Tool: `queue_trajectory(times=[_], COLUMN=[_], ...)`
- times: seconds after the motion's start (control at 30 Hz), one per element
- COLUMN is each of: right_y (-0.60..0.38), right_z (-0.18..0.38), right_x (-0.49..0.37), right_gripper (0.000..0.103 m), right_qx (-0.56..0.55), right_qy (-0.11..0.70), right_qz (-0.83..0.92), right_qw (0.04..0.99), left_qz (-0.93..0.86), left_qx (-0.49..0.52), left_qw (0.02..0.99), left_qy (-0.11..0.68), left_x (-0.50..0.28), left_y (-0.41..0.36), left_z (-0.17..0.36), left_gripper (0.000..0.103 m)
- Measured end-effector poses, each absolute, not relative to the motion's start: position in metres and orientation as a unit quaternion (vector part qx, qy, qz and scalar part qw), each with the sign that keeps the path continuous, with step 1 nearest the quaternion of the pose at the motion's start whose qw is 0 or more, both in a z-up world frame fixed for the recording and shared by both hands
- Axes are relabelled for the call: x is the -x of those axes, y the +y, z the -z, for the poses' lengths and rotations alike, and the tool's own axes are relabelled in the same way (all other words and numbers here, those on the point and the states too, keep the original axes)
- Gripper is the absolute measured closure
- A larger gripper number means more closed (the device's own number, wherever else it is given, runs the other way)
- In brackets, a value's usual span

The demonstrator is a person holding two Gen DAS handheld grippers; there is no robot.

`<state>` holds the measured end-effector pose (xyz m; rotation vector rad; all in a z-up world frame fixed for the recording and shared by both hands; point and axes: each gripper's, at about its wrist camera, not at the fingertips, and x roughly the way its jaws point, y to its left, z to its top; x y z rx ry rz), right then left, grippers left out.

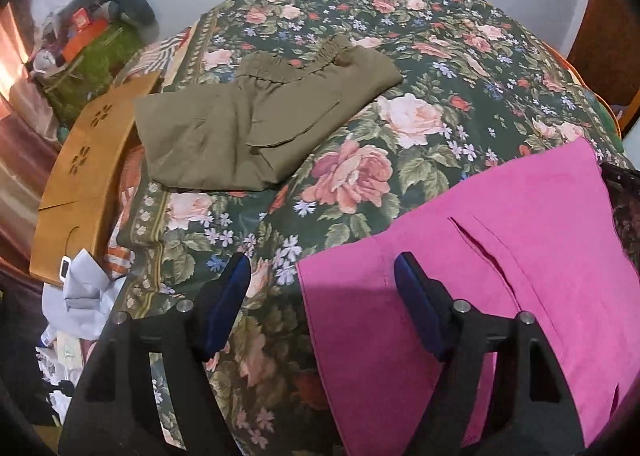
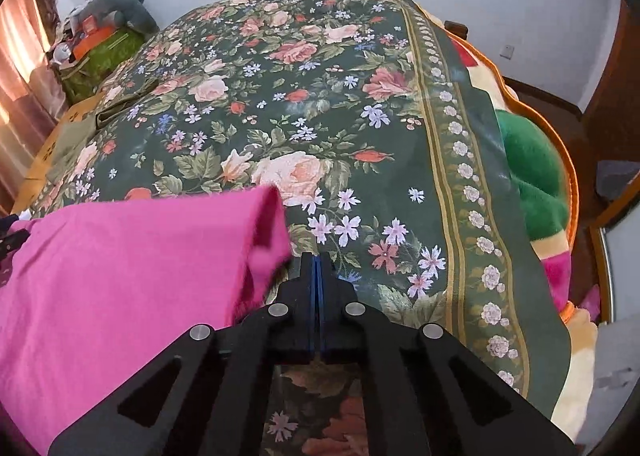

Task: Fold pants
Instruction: 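Open the right tool and move both tools over the folded pink trousers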

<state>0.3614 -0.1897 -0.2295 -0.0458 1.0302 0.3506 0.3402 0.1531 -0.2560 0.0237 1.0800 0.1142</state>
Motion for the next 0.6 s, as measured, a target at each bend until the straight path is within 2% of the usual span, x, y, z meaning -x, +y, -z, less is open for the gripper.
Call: queue_trajectory(times=[0.27,0.3,0.4,0.43,0.6], right_y=[-0.179,-0.176,-0.158,-0.150,-0.103], right_z=[0.209,0.203,0.182,0.176,0.163], right_x=[-0.358,-0.357,-0.356,-0.355,-0.352], right_gripper=[0.097,0.091,0.062,0.055,0.034], right_qx=[0.014,0.011,0.001,0.003,0.029], right_qy=[0.484,0.480,0.466,0.459,0.448], right_qz=[-0.188,-0.195,-0.231,-0.245,-0.307], right_qw=[0.855,0.855,0.854,0.854,0.839], left_qz=[-0.043,-0.041,-0.028,-0.021,0.016], left_qx=[-0.027,-0.026,-0.014,-0.009,0.012], left_qw=[0.864,0.866,0.872,0.875,0.877], left_qy=[0.501,0.498,0.488,0.484,0.480], left_x=[-0.336,-0.336,-0.338,-0.339,-0.350], left_y=[0.147,0.146,0.142,0.140,0.129], left_z=[0.236,0.233,0.218,0.212,0.195], left_gripper=[0.027,0.027,0.027,0.026,0.014])
